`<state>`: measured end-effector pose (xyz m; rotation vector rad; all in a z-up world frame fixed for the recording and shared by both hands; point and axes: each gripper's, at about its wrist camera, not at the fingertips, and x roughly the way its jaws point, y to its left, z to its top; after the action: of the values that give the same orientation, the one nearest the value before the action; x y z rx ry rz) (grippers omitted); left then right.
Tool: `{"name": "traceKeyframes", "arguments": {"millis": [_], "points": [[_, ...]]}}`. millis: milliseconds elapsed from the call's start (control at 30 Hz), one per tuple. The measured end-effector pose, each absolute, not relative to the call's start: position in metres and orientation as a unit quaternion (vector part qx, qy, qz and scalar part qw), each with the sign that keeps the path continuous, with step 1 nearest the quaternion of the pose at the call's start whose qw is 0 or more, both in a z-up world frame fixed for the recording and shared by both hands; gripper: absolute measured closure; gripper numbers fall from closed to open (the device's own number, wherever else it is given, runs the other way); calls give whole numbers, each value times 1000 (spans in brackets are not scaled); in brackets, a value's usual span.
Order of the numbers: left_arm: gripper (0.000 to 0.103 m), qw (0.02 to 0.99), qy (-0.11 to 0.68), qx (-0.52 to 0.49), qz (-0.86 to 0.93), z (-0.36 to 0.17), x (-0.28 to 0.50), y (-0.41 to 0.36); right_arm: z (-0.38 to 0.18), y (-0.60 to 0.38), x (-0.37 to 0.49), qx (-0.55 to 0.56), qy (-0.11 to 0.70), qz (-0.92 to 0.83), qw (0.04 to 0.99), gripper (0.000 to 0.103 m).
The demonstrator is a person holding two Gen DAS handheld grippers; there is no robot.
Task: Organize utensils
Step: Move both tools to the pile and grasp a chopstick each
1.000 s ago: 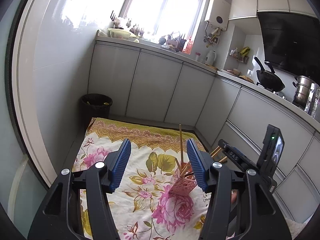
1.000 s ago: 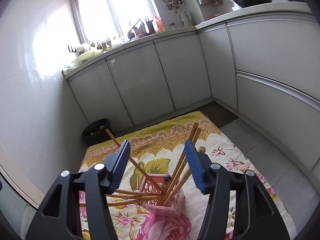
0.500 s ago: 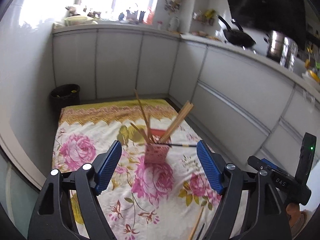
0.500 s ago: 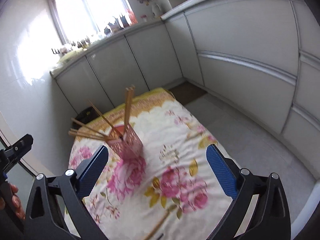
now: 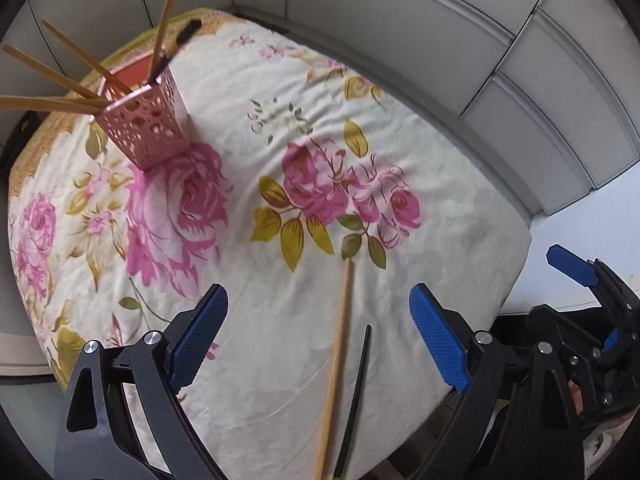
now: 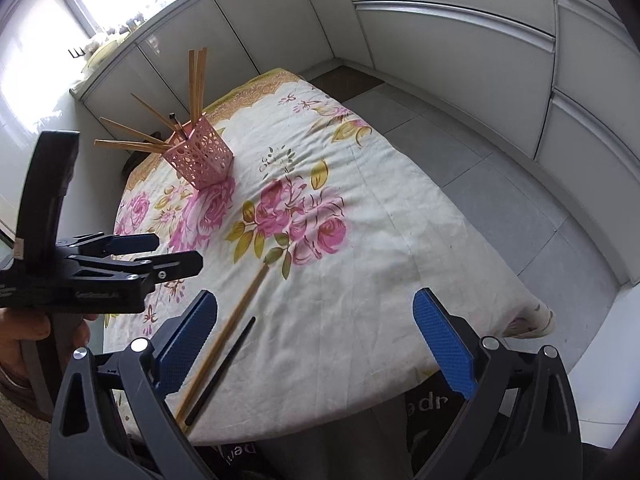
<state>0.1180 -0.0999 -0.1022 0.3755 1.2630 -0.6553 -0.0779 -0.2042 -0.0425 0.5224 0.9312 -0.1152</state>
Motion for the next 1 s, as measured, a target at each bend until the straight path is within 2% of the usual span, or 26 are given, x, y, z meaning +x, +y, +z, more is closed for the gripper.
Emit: {"name": "traceKeyframes", "arguments": {"millis": [133, 167, 267, 300, 533, 733, 833, 867, 1000], "points": [[16, 725, 599, 181, -290, -122, 122, -114, -49, -203, -86, 240, 456, -50, 855, 7], [21, 720, 601, 187, -291, -125, 122, -118, -50, -201, -87, 234, 458, -48, 856, 7], [44, 705, 609, 211, -294, -137, 117, -133, -51, -195, -94, 216, 460, -43, 860, 7], [47, 701, 611, 218, -294, -141, 115, -137, -51, -194, -96, 211, 461, -42, 861, 7], [61, 689, 626, 229, -285, -159, 118, -148, -58, -195, -103, 213, 472, -38, 855, 7], [65, 686, 630, 233, -281, -172, 124, -148, -59, -195, -103, 217, 477, -36, 851, 7], [84, 695, 616, 236, -285, -172, 130, -147, -62, -194, -99, 219, 485, -33, 846, 7], [97, 698, 614, 233, -286, -175, 132, -147, -63, -192, -98, 219, 488, -33, 845, 7], [99, 708, 599, 239, -288, -177, 133, -145, -67, -186, -92, 217, 501, -32, 837, 7]]}}
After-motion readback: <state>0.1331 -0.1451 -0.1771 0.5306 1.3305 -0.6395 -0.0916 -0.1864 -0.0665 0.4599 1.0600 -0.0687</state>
